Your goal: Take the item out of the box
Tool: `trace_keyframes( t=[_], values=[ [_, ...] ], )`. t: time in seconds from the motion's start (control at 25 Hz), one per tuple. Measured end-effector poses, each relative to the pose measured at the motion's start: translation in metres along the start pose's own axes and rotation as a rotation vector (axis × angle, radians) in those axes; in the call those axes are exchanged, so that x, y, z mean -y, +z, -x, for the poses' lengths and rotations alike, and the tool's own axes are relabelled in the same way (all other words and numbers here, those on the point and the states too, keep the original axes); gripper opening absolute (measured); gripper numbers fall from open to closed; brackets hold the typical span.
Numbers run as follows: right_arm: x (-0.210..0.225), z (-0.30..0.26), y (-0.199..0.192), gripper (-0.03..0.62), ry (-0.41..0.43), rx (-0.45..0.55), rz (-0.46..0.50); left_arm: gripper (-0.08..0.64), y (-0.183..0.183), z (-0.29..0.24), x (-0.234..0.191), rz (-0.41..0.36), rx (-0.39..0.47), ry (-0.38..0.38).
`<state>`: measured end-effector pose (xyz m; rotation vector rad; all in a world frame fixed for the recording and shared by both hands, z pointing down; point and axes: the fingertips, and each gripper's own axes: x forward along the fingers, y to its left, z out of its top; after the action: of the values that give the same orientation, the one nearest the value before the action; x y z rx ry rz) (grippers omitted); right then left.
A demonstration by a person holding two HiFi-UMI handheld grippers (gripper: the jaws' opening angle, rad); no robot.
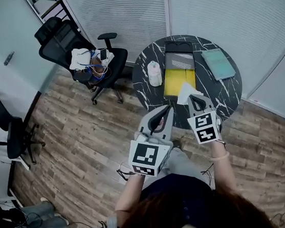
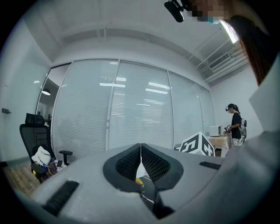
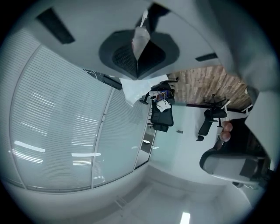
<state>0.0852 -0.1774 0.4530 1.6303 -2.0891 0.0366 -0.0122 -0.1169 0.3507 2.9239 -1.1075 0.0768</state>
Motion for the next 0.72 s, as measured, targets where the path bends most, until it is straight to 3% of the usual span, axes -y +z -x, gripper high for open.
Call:
trace_keyframes(
  t=[0.72],
  values=[
    [-0.025, 0.084, 0.016, 0.023, -0.088, 0.115, -0.016, 0.026, 0.005, 0.041, 0.028, -0.015, 0.046, -0.029]
  ],
)
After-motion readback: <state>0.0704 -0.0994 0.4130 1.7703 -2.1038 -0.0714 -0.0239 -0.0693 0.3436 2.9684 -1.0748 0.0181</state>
